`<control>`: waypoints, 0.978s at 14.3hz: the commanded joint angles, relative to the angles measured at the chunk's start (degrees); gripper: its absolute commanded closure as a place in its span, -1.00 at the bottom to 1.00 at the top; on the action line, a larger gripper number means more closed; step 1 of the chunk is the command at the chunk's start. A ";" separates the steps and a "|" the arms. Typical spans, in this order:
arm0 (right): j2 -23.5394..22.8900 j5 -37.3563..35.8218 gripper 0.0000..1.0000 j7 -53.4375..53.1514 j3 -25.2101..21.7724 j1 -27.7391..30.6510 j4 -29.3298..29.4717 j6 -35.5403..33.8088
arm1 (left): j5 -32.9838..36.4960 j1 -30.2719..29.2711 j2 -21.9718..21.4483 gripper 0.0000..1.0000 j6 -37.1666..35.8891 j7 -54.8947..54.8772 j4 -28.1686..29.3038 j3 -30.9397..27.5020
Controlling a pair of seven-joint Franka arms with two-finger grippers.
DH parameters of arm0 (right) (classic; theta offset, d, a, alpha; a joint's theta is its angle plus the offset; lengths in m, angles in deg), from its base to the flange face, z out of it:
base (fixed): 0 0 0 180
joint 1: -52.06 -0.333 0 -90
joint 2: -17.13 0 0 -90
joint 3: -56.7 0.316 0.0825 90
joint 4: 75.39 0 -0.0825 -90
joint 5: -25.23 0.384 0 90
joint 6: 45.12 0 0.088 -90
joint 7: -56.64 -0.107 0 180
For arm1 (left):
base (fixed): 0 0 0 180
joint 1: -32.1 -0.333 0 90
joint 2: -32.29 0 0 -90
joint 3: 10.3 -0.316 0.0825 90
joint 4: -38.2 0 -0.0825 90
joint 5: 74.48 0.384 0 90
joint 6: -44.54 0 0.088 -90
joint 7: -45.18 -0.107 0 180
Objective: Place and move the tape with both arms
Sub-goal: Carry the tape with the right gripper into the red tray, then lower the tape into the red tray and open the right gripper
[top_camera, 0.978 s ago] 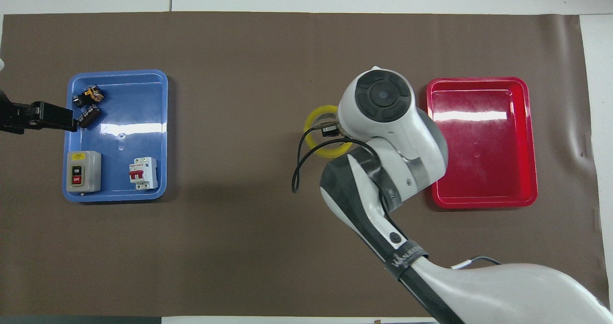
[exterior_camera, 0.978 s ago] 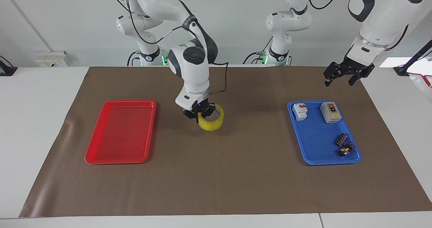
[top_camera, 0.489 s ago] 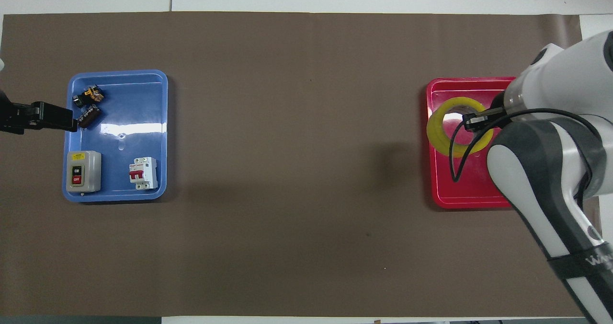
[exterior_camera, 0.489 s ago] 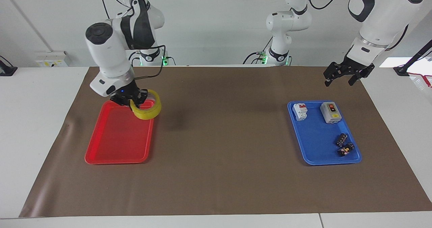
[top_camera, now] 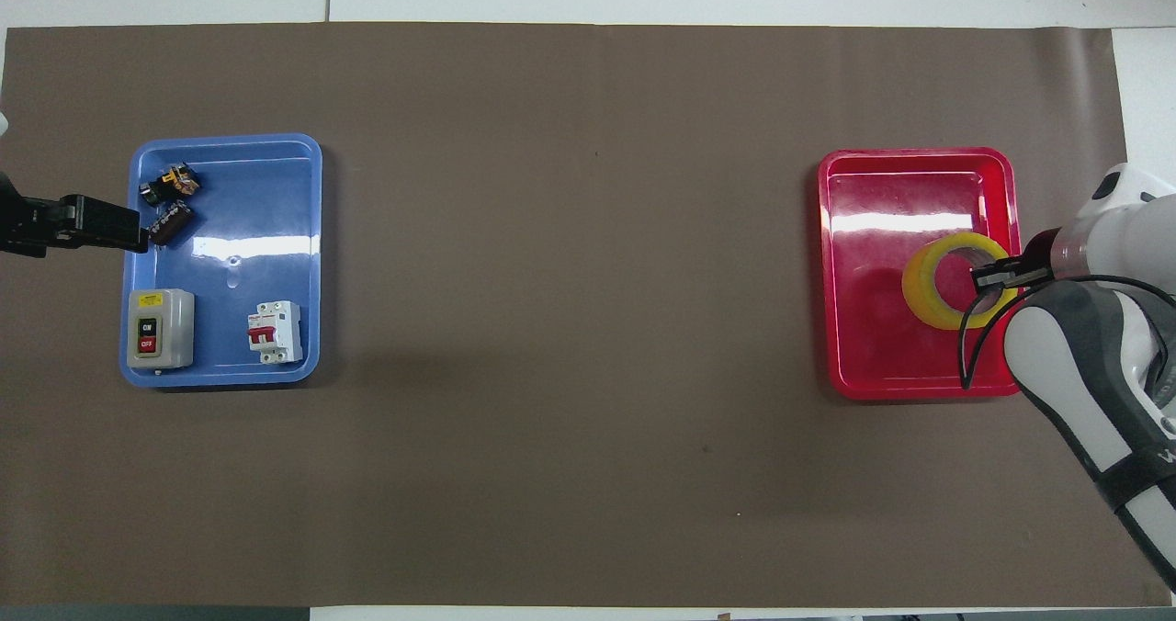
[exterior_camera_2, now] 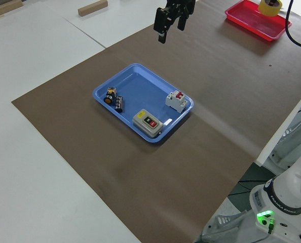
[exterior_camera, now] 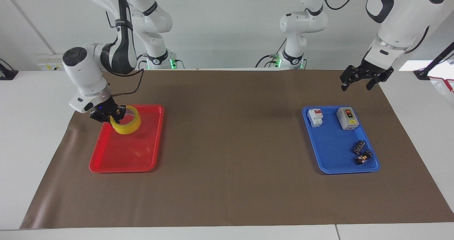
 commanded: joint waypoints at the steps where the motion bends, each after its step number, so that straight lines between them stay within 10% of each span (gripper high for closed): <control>1: 0.55 -0.78 1.00 -0.12 1.00 0.19 -2.05 2.78 | 1.06 -0.29 -1.41 -1.00 -0.20 -0.47 1.35 0.13; 14: -6.40 -0.43 1.00 -2.50 1.09 -0.34 -2.49 11.23 | 1.06 -0.29 -1.41 -1.00 -0.29 -0.47 1.35 0.13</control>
